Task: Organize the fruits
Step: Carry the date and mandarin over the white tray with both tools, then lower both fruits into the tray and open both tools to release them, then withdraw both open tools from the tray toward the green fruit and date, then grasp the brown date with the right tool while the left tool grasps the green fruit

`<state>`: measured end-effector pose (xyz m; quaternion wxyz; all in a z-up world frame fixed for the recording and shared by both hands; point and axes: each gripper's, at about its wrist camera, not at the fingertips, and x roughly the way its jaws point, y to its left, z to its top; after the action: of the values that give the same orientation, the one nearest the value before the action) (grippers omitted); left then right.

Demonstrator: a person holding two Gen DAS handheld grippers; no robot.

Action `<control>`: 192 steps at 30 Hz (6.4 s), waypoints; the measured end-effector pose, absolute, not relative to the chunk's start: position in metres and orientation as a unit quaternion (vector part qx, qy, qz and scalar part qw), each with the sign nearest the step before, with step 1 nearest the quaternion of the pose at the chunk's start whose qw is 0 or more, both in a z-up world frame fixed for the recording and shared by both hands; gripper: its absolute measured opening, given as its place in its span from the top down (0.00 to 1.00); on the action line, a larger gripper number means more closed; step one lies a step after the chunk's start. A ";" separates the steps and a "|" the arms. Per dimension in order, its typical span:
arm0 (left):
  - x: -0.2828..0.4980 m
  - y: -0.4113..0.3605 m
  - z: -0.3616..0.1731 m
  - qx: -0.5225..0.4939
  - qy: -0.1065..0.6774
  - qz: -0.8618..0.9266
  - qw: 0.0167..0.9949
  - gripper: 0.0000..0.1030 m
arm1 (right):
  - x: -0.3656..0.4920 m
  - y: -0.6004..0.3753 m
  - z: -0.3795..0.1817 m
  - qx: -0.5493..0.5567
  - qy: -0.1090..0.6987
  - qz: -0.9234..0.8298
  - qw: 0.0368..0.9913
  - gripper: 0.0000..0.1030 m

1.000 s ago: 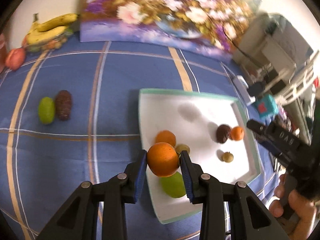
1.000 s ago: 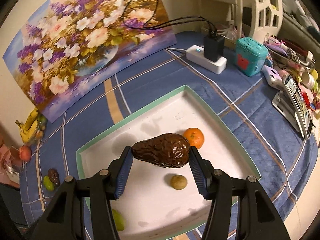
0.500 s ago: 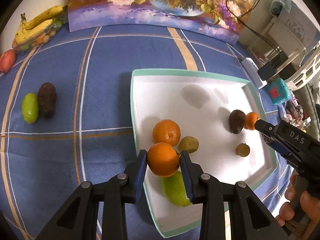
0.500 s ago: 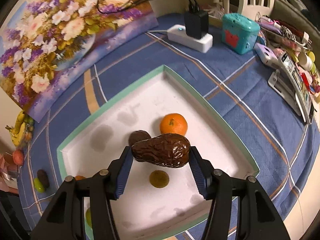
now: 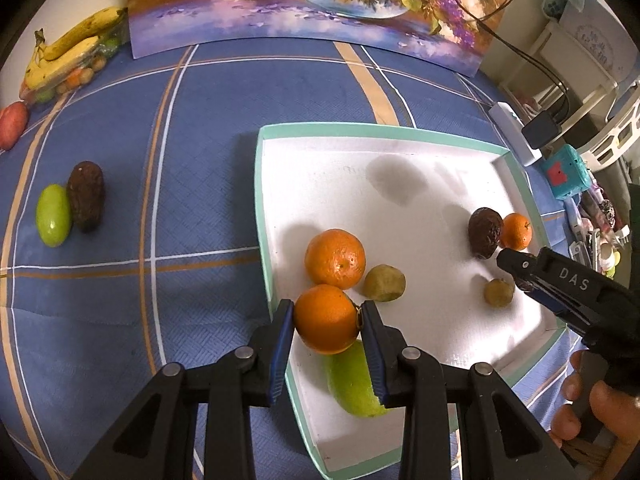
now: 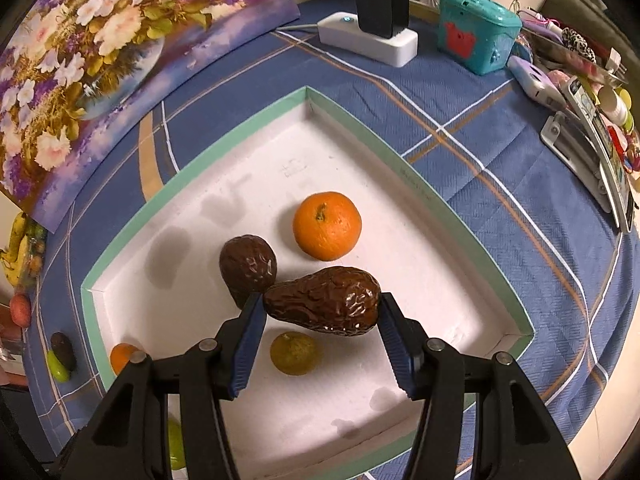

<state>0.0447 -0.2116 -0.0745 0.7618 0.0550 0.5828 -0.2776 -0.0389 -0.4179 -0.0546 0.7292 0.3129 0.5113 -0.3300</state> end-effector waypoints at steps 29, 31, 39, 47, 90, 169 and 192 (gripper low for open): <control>0.050 -0.208 -0.077 0.043 0.595 -0.283 0.751 0.63 | -0.038 -0.420 -0.066 0.310 0.520 -0.337 0.721 0.43; 0.050 -0.207 -0.075 0.039 0.597 -0.286 0.749 0.59 | -0.038 -0.419 -0.066 0.310 0.519 -0.338 0.721 0.43; 0.048 -0.205 -0.068 0.030 0.598 -0.293 0.745 0.52 | -0.040 -0.417 -0.051 0.306 0.503 -0.342 0.732 0.43; 0.049 -0.201 -0.054 0.033 0.586 -0.290 0.756 0.50 | -0.040 -0.415 -0.034 0.301 0.488 -0.339 0.746 0.43; 0.125 -0.014 -0.028 -0.071 0.511 0.003 0.857 0.00 | 0.025 -0.317 -0.005 0.229 0.458 -0.168 0.842 0.07; 0.197 0.013 -0.090 -0.238 0.566 -0.129 0.779 0.35 | 0.151 -0.202 -0.074 0.269 0.524 -0.074 0.804 0.63; 0.192 -0.013 -0.097 -0.204 0.573 -0.127 0.783 0.59 | 0.126 -0.219 -0.060 0.271 0.517 -0.082 0.808 0.63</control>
<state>0.1916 -0.0128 -0.0970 0.7830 -0.2044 0.5734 -0.1274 0.1265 -0.2189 -0.0603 0.8077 0.2715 0.5169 -0.0823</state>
